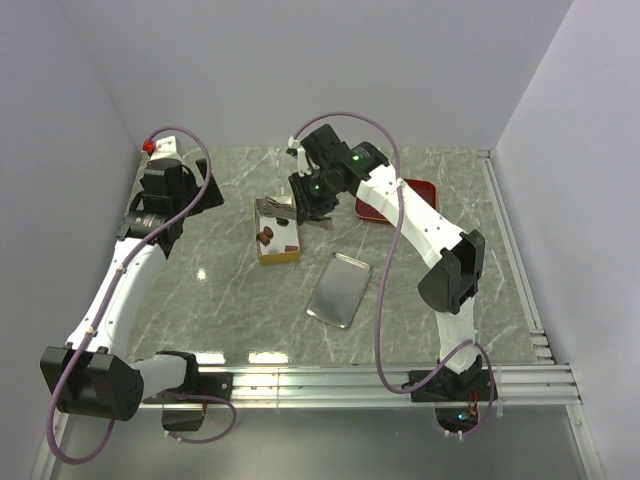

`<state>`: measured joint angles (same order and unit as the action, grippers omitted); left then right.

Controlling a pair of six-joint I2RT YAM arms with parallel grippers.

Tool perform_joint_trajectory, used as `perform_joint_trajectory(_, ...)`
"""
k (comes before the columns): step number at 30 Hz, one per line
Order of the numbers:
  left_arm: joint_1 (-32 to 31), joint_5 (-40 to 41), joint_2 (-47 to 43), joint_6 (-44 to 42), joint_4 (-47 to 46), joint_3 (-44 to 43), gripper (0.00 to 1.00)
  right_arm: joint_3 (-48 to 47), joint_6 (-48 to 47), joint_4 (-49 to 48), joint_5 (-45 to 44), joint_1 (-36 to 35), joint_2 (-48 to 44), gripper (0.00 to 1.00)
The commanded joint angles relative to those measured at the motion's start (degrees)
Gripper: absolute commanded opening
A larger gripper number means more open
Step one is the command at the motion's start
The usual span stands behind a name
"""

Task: Pack the chocolate

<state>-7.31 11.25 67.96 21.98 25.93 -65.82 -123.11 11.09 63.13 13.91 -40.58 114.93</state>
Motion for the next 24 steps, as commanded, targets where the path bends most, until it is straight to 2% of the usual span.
perform_joint_trajectory(1, 0.19, -0.43, -1.70, 0.26, -1.85, 0.08, 0.99, -3.10, 0.33, 0.50, -0.20, -0.12, -0.50, 0.33)
perform_joint_trajectory(5, 0.19, -0.43, -1.69, 0.26, -1.94, -0.01, 1.00, -3.54, 0.33, 0.94, -0.20, -0.12, -0.06, 0.39)
perform_joint_trajectory(24, 0.19, -0.26, -1.34, 0.17, -1.68, -0.36, 1.00, -3.80, -0.02, 0.59, -1.16, 0.23, 0.03, 0.43)
